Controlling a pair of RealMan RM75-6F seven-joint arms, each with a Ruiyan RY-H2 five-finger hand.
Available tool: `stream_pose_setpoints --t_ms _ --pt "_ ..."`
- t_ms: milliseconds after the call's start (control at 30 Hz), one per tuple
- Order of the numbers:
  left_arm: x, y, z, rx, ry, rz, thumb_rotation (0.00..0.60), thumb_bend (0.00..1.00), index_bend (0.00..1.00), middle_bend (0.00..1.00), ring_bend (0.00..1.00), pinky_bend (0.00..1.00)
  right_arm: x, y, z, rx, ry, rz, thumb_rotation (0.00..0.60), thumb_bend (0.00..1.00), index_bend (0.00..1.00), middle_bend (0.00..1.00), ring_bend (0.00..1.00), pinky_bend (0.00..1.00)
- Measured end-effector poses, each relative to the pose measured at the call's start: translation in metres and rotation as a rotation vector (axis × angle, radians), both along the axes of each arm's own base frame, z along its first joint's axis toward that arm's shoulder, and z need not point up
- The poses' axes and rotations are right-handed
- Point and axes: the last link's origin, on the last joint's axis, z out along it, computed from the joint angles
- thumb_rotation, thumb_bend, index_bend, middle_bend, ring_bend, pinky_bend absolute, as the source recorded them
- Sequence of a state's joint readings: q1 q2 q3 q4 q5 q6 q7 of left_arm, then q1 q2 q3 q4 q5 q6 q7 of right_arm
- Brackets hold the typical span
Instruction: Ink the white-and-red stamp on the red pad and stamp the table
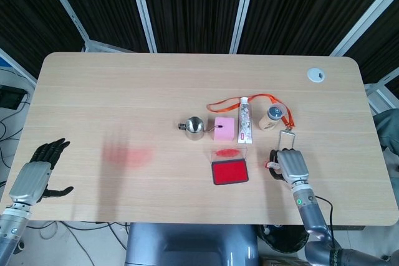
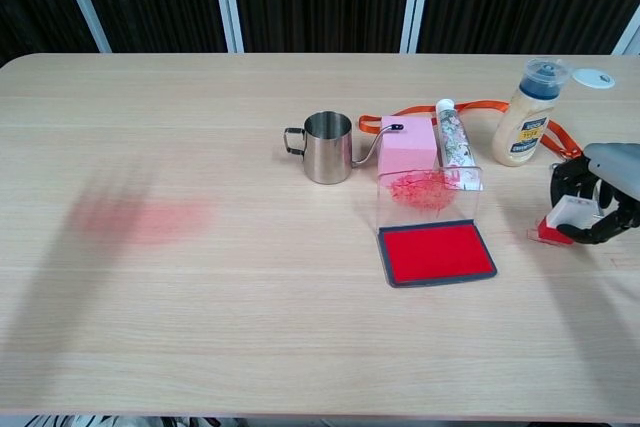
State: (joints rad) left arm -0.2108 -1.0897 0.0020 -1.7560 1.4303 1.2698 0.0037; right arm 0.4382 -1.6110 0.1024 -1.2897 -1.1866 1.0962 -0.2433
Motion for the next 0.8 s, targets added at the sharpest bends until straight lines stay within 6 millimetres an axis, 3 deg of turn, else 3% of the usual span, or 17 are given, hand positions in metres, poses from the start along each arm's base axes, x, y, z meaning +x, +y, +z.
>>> stream_pose_setpoints --t_ms 800 --pt "-0.0002 0.0003 -0.0012 -0.004 0.002 0.010 0.600 0.00 0.00 0.00 0.00 0.00 -0.0072 -0.0016 -0.0069 0.015 0.010 -0.032 0.600 0.45 0.75 0.57 0.43 0.45"
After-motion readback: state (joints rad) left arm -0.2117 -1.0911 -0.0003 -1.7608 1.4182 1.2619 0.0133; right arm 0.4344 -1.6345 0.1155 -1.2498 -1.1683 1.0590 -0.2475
